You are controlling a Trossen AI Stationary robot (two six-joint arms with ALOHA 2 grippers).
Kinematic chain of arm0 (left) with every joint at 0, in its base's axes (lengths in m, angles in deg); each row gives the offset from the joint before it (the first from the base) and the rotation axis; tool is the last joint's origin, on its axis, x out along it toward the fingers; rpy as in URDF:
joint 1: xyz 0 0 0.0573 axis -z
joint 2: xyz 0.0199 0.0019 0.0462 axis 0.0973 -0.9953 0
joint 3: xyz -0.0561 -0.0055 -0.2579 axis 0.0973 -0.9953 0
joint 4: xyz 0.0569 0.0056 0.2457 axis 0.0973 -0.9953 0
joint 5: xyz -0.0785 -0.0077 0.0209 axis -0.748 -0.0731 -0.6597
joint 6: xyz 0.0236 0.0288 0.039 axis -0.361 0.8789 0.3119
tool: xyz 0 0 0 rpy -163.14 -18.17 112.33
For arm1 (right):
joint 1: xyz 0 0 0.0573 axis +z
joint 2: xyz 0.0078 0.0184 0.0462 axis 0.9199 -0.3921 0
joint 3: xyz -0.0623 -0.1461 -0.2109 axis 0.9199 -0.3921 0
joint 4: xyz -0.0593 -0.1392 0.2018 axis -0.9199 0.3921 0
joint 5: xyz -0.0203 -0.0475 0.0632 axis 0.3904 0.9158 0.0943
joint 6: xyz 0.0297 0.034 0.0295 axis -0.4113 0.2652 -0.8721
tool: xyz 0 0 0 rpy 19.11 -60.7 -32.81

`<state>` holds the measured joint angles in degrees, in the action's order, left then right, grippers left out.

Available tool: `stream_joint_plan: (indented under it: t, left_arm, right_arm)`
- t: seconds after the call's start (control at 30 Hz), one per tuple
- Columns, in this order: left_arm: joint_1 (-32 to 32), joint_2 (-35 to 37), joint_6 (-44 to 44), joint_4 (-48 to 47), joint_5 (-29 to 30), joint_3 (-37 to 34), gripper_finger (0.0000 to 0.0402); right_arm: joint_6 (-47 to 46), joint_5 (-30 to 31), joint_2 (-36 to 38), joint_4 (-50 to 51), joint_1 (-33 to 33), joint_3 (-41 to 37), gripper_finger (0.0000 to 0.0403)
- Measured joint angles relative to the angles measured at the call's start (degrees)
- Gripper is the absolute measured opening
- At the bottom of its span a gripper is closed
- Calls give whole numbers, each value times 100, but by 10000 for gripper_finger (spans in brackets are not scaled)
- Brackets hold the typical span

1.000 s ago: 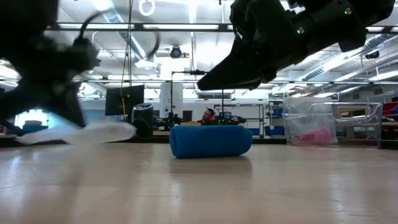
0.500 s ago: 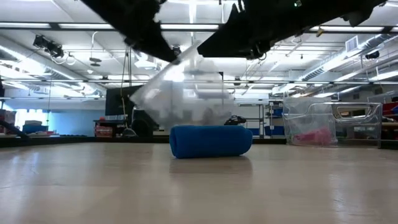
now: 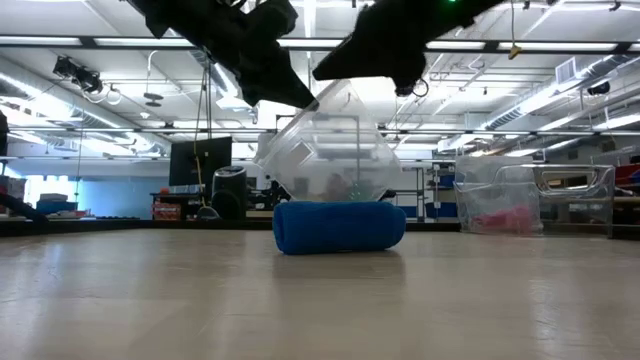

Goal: Roll bandage
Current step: Put the blue rolled bandage into the transparent zip bag

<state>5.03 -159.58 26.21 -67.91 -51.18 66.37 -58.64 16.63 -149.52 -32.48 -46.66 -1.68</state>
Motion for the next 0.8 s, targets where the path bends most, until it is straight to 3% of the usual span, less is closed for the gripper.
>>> stream_joint_plan:
  t: [0.23, 0.4, 0.8]
  left_arm:
    - [3, 0, 189, -55, 127, -2, 1]
    - [2, 0, 273, -3, 151, -2, 1]
    - [-142, 0, 275, 1, 171, -2, 1]
  right_arm:
    - [63, 57, 0, 2105, -387, 1050, 131]
    - [175, -681, 0, 3074, -671, 1367, 130]
    - [1084, -777, -5, 2911, -859, 1389, 129]
